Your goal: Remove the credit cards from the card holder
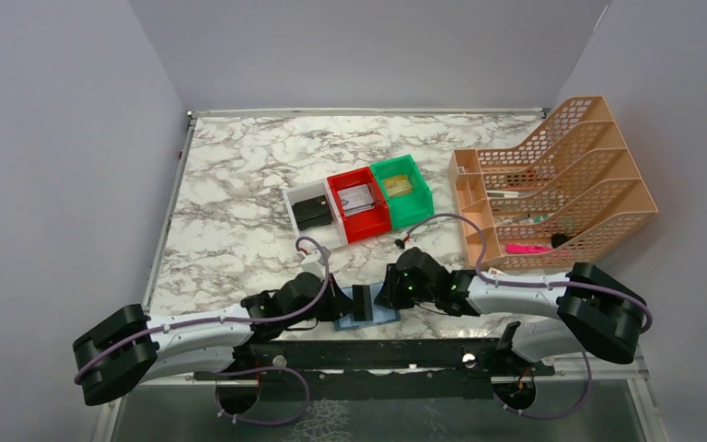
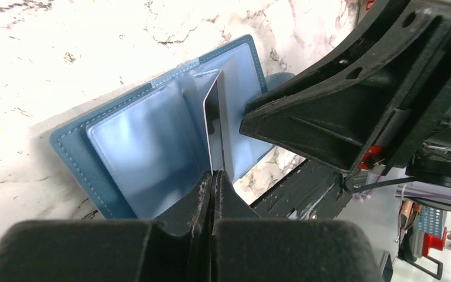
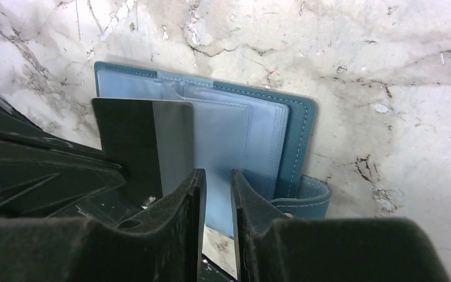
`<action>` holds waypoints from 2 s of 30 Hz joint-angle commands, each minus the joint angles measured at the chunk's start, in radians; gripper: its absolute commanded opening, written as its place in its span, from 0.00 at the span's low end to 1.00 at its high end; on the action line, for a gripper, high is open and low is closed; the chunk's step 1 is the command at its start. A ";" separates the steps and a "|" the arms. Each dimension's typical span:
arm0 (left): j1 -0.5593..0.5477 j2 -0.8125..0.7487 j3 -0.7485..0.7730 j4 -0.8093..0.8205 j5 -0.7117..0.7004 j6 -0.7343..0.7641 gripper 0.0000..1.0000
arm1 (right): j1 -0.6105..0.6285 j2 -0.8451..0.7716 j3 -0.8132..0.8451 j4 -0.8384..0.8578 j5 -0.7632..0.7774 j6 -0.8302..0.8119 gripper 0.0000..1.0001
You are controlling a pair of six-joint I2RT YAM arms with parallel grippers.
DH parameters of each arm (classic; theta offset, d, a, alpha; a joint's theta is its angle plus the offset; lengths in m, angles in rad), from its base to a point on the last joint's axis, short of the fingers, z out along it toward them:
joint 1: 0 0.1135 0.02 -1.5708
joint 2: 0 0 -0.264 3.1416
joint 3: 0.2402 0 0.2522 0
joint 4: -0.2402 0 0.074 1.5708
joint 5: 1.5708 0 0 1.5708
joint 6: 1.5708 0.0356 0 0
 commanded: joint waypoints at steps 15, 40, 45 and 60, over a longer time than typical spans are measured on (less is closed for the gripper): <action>-0.002 -0.099 -0.015 -0.093 -0.052 0.022 0.00 | 0.000 -0.066 0.031 0.125 -0.191 -0.101 0.34; -0.002 0.104 0.026 0.055 0.046 0.059 0.22 | 0.001 0.121 -0.011 0.147 -0.103 0.023 0.40; -0.002 0.082 0.018 0.046 0.014 0.049 0.14 | 0.000 0.107 -0.009 0.119 -0.078 0.021 0.40; -0.001 -0.182 -0.026 -0.161 -0.100 0.041 0.08 | 0.001 0.092 0.002 0.077 -0.040 0.007 0.40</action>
